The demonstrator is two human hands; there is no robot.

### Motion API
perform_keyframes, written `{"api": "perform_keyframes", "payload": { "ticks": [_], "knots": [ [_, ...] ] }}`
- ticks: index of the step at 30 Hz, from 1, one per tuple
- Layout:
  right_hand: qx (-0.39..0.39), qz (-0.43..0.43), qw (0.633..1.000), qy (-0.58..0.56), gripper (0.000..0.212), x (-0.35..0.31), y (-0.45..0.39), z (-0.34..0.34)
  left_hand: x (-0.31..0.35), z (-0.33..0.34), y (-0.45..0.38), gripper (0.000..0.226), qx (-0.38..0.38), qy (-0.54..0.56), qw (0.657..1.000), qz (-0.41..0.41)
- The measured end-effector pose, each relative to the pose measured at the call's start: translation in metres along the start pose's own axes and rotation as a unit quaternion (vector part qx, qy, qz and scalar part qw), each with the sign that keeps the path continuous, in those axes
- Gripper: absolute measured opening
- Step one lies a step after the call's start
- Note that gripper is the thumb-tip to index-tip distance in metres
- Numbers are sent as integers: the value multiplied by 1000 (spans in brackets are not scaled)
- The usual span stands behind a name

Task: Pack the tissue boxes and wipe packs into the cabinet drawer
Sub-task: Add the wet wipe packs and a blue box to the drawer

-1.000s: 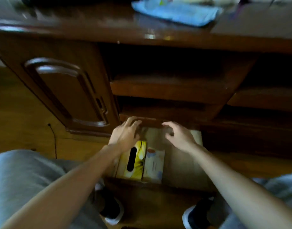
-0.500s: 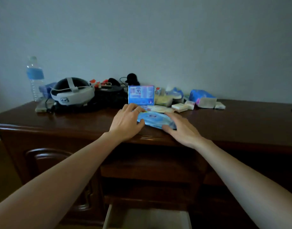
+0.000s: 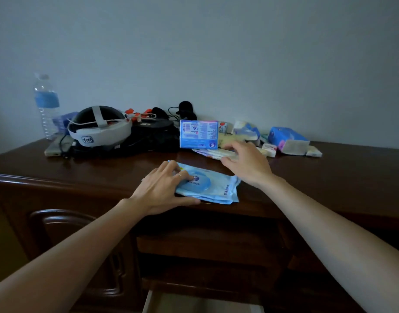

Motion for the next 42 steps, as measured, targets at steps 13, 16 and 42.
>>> {"api": "perform_keyframes", "payload": {
  "ticks": [13,16,42],
  "knots": [
    [35,293,939,-179,133,56,-118,111,-56,6,11,92,0,-24,997,-75],
    [11,226,957,-181,90,35,-125,109,-59,9,10,95,-18,-26,996,-83],
    [-178,181,967,-18,85,60,433,229,5,238,334,66,-241,-9,941,-239]
  ]
}}
Point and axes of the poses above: each hand's wrist, its own y-axis away from the middle knuckle, its own z-axis out of the palm, x = y × z, the point moved 10 cm from there along -y, towards the middle knuckle, and after that the axes turned 6 degrees about -z, right-handed, at the moved point
